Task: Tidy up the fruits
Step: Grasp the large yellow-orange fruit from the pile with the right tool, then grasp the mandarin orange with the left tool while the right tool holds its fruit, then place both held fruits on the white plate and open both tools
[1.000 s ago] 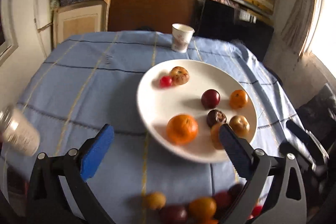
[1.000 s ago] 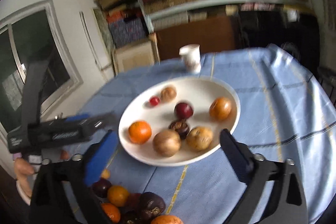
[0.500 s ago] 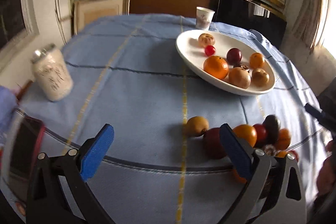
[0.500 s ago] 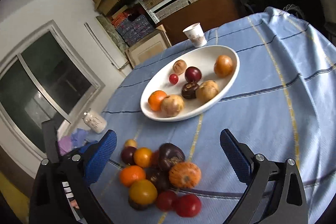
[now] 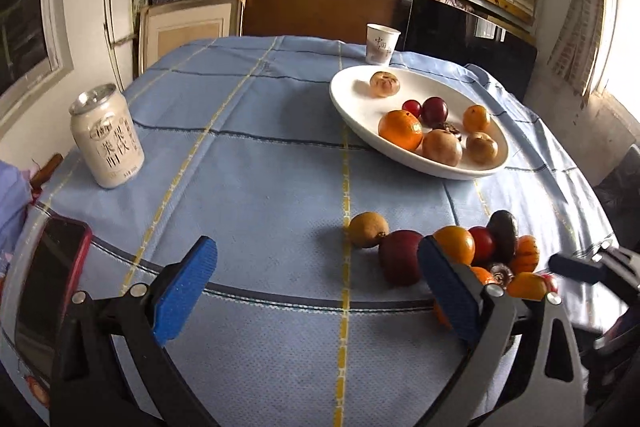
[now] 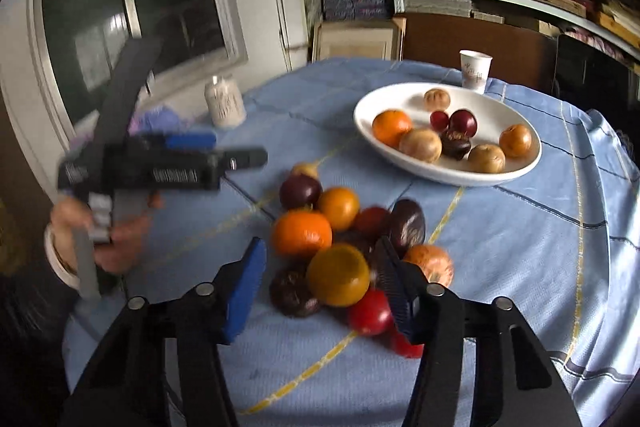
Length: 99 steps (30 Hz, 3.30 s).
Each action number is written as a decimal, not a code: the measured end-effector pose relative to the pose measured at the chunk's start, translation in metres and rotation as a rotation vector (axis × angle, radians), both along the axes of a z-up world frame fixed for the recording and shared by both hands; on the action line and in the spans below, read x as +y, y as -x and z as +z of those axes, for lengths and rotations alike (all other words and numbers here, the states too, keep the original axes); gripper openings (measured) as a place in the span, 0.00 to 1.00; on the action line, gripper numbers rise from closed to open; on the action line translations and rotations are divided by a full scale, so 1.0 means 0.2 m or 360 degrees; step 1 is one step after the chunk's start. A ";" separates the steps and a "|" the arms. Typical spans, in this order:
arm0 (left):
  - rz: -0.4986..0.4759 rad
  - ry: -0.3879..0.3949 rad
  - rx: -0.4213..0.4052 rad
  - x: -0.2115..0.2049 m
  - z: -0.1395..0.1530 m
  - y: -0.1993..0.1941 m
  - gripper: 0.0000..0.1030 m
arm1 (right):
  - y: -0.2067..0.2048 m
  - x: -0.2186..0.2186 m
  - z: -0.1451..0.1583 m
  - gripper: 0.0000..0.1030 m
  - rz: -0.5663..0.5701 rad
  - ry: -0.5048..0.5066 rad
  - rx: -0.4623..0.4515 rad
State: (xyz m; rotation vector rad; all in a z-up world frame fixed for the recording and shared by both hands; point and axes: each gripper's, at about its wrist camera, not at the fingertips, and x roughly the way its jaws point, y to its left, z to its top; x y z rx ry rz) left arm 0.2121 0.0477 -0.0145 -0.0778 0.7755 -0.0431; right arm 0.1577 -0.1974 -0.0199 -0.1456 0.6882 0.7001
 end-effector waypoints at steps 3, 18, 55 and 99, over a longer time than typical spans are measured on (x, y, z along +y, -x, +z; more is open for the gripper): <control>0.0002 0.0059 0.0020 0.02 0.00 0.00 0.96 | -0.02 0.01 -0.02 0.52 -0.0029 0.0040 0.0004; 0.0012 0.0053 0.0011 0.02 0.00 0.01 0.96 | -0.06 0.02 -0.08 0.47 -0.0069 0.0115 0.0069; -0.0192 0.0007 0.0051 -0.10 -0.04 0.03 0.96 | -0.17 -0.17 -0.04 0.37 -0.0348 -0.0167 0.0135; -0.0593 0.0340 0.0140 -0.26 -0.02 -0.06 0.43 | -0.27 -0.28 0.04 0.37 -0.0551 -0.0282 0.0016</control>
